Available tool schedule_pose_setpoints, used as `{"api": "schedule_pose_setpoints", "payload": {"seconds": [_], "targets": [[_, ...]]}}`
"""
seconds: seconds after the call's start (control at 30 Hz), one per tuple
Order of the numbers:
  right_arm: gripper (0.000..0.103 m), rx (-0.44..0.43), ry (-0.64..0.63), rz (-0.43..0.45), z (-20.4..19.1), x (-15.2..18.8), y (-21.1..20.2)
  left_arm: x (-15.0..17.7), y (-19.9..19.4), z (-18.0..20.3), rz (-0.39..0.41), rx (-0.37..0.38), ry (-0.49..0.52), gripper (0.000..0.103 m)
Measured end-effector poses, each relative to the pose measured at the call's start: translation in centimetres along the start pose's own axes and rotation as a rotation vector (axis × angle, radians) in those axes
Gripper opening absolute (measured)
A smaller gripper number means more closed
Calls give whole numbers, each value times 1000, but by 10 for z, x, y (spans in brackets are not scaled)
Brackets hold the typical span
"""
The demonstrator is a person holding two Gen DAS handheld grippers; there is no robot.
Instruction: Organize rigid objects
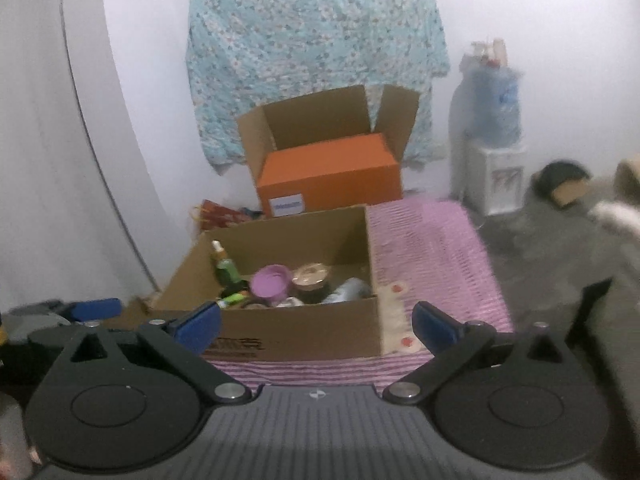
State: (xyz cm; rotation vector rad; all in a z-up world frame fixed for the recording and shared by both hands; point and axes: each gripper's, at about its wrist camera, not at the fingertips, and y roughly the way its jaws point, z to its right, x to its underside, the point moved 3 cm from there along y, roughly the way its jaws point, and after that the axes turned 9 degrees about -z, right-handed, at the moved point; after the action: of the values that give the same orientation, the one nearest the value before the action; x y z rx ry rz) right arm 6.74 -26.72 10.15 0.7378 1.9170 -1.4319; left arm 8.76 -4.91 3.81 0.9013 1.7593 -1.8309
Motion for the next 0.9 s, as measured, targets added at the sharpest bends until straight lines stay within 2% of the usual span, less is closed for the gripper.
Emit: {"api": "schedule_pose_setpoints", "payload": {"seconds": [0.23, 0.5, 0.73, 0.9], "targets": [[103, 70, -65, 47, -10, 1, -7, 3, 3, -6, -16, -69, 1, 103], [103, 160, -102, 51, -16, -1, -2, 4, 10, -13, -64, -76, -54, 103], [103, 161, -85, -8, -19, -1, 25, 4, 22, -18, -112, -80, -74, 103], [103, 75, -39, -92, -23, 1, 56, 2, 33, -23, -136, -78, -82, 103]]}}
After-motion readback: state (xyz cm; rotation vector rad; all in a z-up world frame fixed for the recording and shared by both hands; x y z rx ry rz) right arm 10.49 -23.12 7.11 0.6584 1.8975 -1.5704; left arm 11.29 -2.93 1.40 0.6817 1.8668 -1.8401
